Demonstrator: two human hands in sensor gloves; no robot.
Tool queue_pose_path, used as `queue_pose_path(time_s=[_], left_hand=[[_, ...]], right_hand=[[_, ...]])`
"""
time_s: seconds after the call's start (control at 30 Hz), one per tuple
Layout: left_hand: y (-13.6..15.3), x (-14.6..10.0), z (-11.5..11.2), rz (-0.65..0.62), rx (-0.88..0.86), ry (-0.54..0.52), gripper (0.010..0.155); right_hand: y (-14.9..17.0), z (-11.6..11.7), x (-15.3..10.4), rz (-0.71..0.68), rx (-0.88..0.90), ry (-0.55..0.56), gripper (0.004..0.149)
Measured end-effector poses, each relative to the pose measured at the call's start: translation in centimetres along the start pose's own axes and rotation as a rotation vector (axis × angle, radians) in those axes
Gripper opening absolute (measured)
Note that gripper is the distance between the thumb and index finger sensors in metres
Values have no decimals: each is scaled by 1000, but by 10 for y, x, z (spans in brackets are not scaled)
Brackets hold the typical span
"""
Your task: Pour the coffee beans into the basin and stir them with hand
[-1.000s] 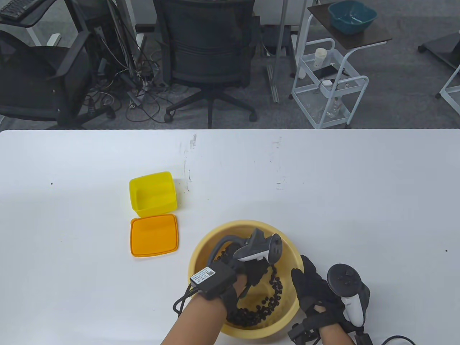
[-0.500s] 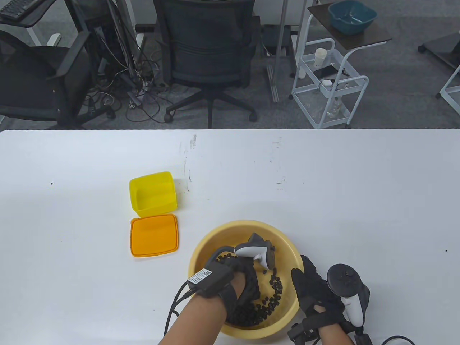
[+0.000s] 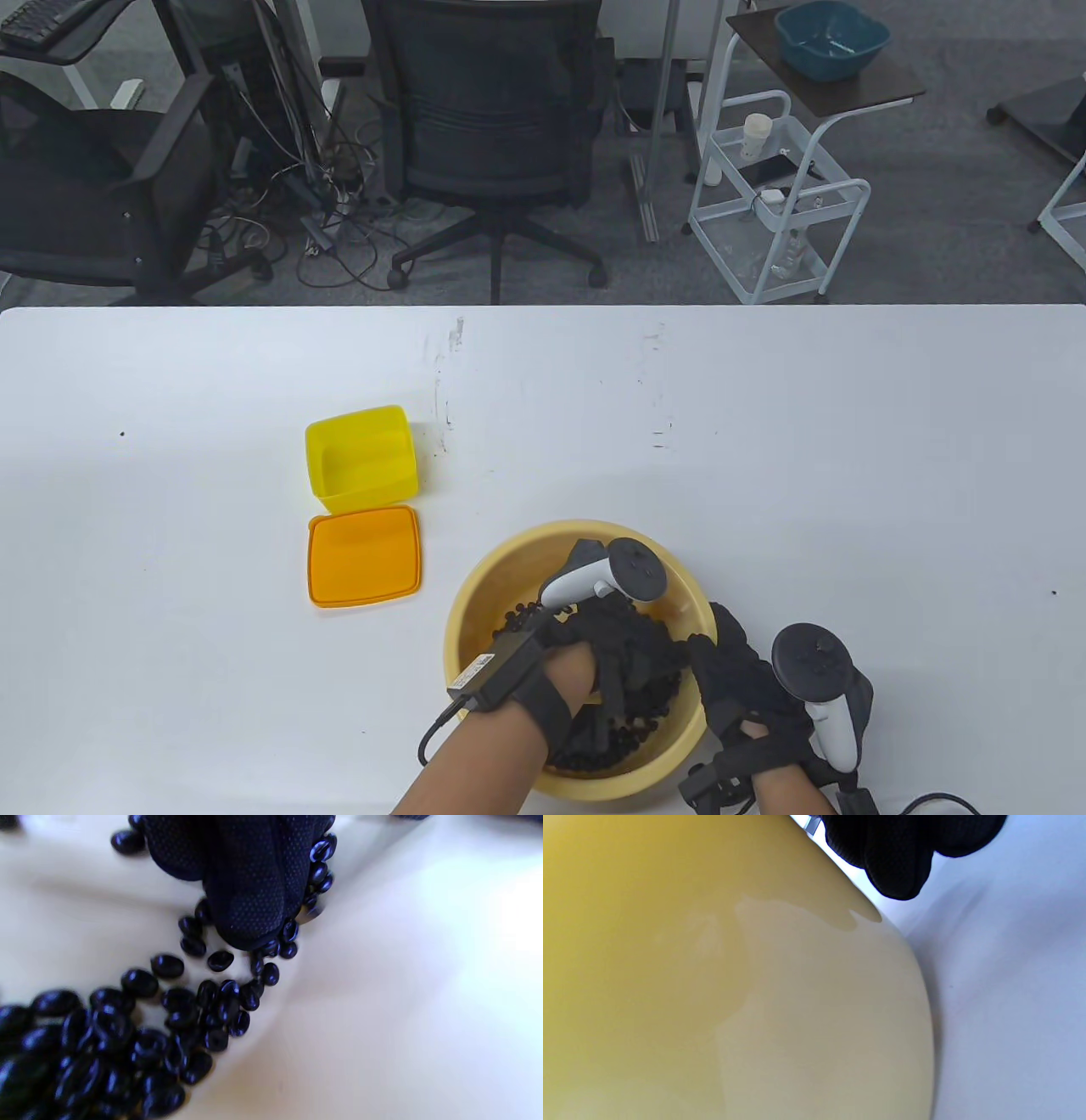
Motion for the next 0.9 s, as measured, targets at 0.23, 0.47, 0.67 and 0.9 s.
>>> queue_pose_path(time_s=[0.23,0.47,0.67,0.9], left_hand=[[-6,-15,13,47,479,-364,66],[-17,-16,0,156,995,-363,67],[-10,-23,8,366,1007,-307,68],[-23,-58,21,323,1045,-477,54]], right_hand=[[0,0,0,1,0,1,66],[0,0,0,3,0,2,66],[0,0,0,3,2,2,66],[0,-1,-1,5,3,1,66]])
Point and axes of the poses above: the tracker on the back of each hand, its own y axis roughly to the little-finger side, its own x axis roughly from the wrist to the fingertips, z = x × y, the point moved 2 cm from there along x, roughly from the wrist to the fingertips, and after that the axes turned 6 degrees about -y, right-handed, at the moved point
